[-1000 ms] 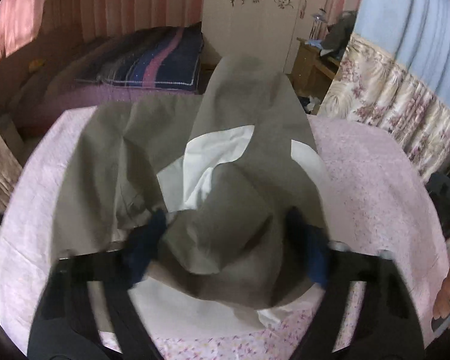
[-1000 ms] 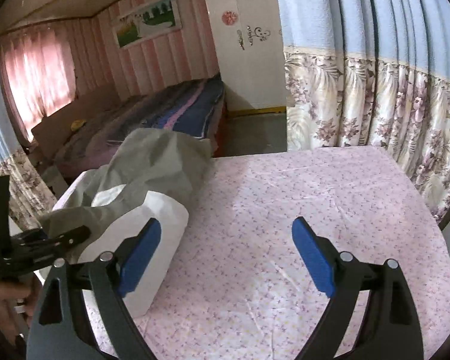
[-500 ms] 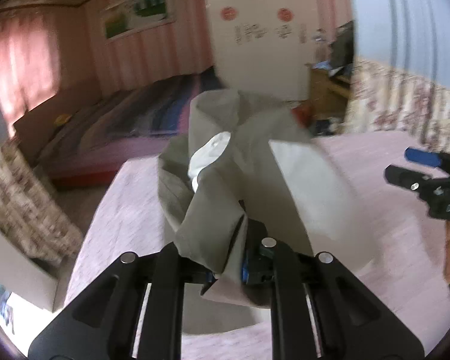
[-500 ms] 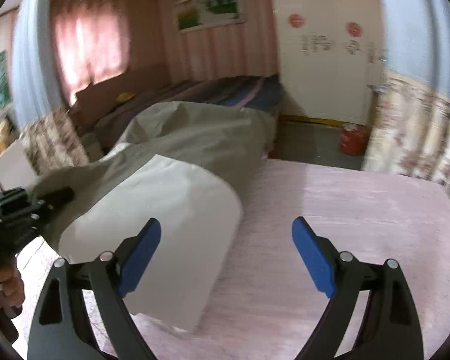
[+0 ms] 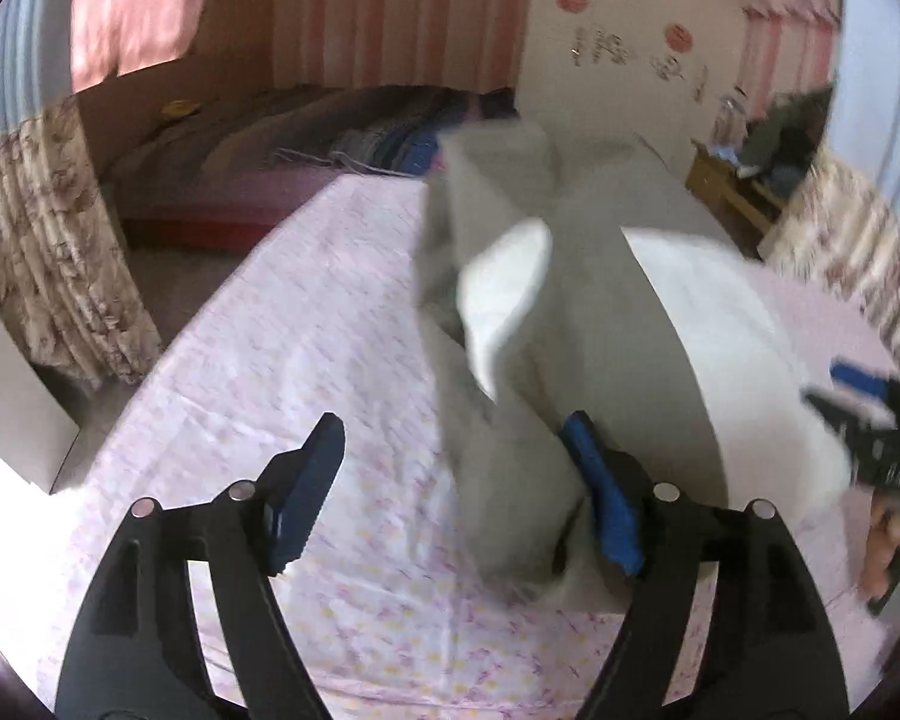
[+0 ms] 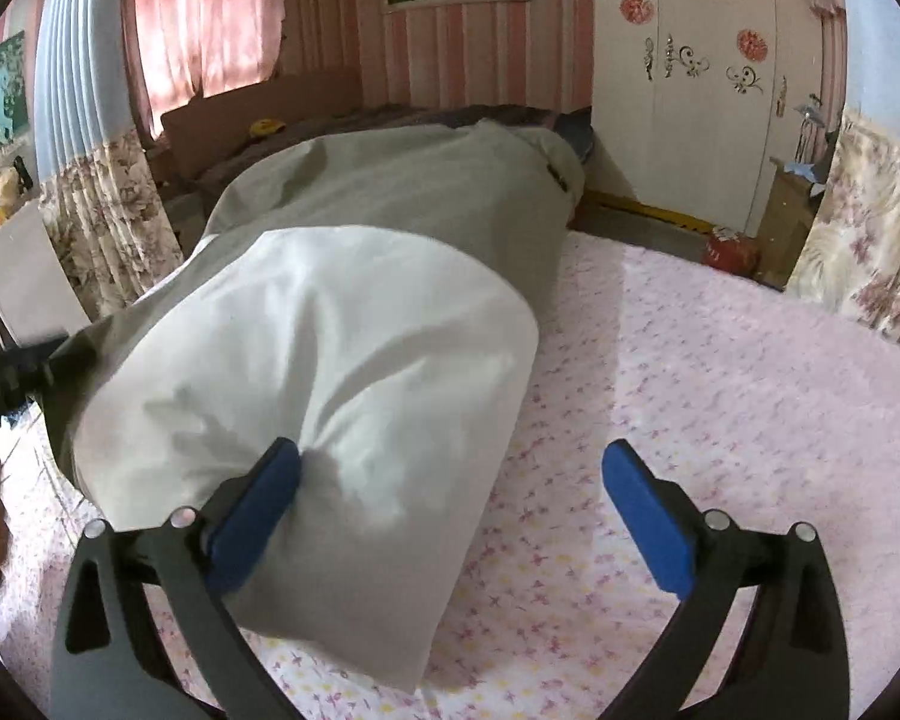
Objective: Fold large clothes
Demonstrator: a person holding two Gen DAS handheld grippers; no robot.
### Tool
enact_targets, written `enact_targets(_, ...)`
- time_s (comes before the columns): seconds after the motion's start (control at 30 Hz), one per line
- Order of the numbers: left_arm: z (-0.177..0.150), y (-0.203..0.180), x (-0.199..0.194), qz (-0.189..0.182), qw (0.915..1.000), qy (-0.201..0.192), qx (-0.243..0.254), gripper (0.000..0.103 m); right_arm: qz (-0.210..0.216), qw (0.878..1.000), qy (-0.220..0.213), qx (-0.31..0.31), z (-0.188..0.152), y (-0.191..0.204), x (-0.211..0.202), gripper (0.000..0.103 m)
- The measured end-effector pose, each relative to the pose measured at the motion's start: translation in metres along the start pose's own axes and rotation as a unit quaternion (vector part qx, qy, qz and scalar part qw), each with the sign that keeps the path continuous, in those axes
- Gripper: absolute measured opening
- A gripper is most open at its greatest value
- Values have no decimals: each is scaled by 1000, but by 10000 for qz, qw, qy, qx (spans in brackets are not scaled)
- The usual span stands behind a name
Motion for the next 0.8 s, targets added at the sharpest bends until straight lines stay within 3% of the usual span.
enact_targets(0.07, 25, 9, -16, 147, 9995, -247, -125, 80, -45, 9999, -143, 20, 14, -6, -14, 100)
enact_targets(0.13, 54, 9, -28, 175, 9985, -450, -248, 96, -2, 9990, -398, 222, 40, -15, -27, 100)
enact_targets(0.23, 87, -7, -28, 321, 9972, -667, -140, 100, -183, 9962, -637, 562, 76, -29, -36, 101)
enact_targets(0.37, 110, -35, 7, 133, 9978, -650, 28, 100, -429, 9932, -696, 823, 102, -34, -28, 101)
enact_targets(0.43, 107, -43, 39, -126, 9989, -461, -28, 99, -385, 9938, -549, 892, 101, -28, -11, 101)
enact_targets(0.6, 82, -46, 92, -25, 10000, 10, 61, 99, -496, 9975, -84, 497, 69, -10, 39, 101)
enact_targets(0.8, 41, -6, 124, -19, 9987, 362, -365, 100, -678, 9975, 153, 83, 40, -7, 73, 101)
Point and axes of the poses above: each gripper's, at about its wrist camera, not at the fingertips, and x roughly the way its jaws point, y to its left, z to its top, the point moved 10 cm from there along x, roughly the way its jaws point, and after that the axes turned 11 degrees about -z, right-handed, at the moved point
